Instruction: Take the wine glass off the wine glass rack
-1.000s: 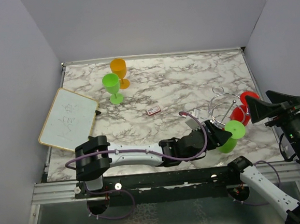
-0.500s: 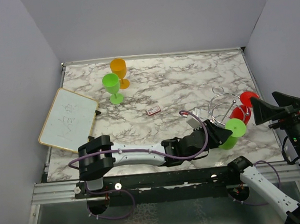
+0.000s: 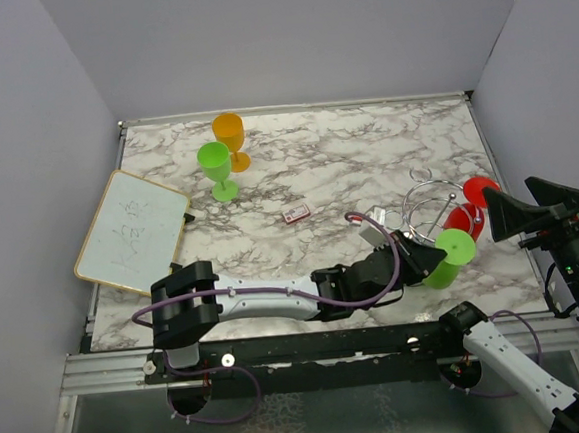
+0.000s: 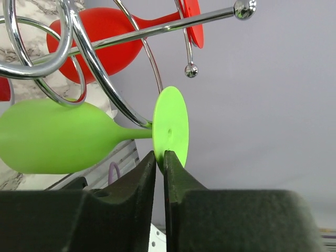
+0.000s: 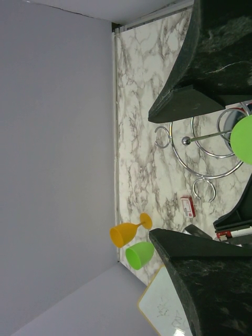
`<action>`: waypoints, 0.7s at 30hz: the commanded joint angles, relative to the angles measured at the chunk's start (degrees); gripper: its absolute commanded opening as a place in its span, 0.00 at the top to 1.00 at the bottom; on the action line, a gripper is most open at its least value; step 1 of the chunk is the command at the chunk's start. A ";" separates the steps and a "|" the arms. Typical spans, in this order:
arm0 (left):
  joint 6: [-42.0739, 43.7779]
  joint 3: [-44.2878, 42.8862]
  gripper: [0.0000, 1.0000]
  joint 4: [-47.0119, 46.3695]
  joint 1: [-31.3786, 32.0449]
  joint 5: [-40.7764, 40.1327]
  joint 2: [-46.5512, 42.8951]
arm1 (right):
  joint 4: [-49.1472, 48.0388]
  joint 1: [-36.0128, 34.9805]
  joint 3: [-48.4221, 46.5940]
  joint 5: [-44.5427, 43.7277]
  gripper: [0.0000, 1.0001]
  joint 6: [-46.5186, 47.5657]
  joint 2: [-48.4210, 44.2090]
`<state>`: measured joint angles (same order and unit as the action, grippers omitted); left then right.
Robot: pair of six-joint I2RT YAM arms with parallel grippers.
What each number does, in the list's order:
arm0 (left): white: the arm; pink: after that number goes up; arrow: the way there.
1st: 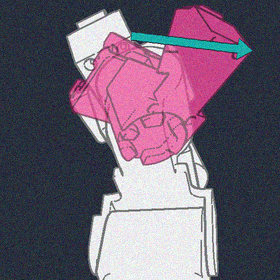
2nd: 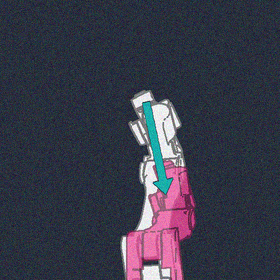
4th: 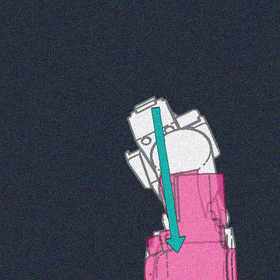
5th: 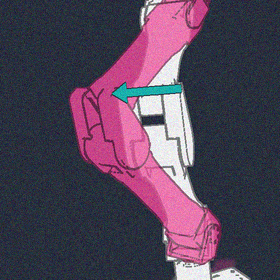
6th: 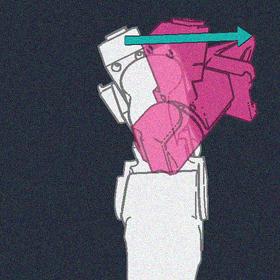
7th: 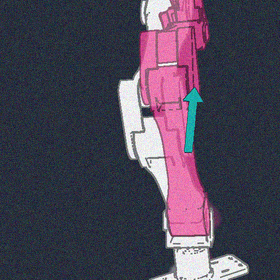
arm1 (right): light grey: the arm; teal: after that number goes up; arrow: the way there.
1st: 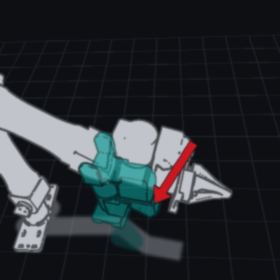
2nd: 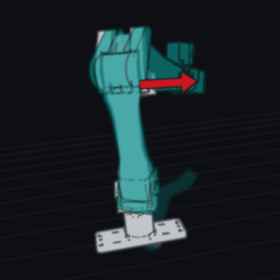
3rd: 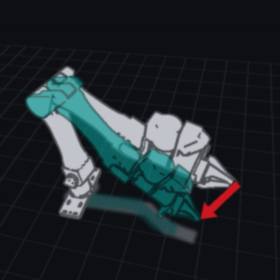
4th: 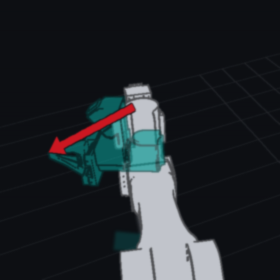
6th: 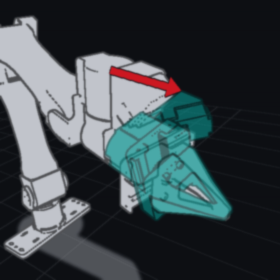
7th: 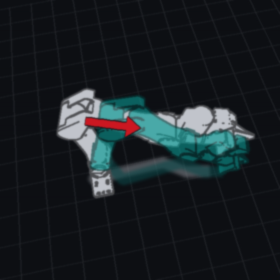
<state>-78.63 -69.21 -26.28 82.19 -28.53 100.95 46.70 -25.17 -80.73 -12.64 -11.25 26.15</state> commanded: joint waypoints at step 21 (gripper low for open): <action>-3.80 0.54 1.00 -6.03 -0.60 5.19 -3.01 | -0.15 -0.06 0.21 -0.17 0.18 0.52 -0.67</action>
<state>-81.54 -68.95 -28.84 81.82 -25.06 100.71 46.70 -25.17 -80.71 -12.64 -11.25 26.15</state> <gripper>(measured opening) 0.018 0.821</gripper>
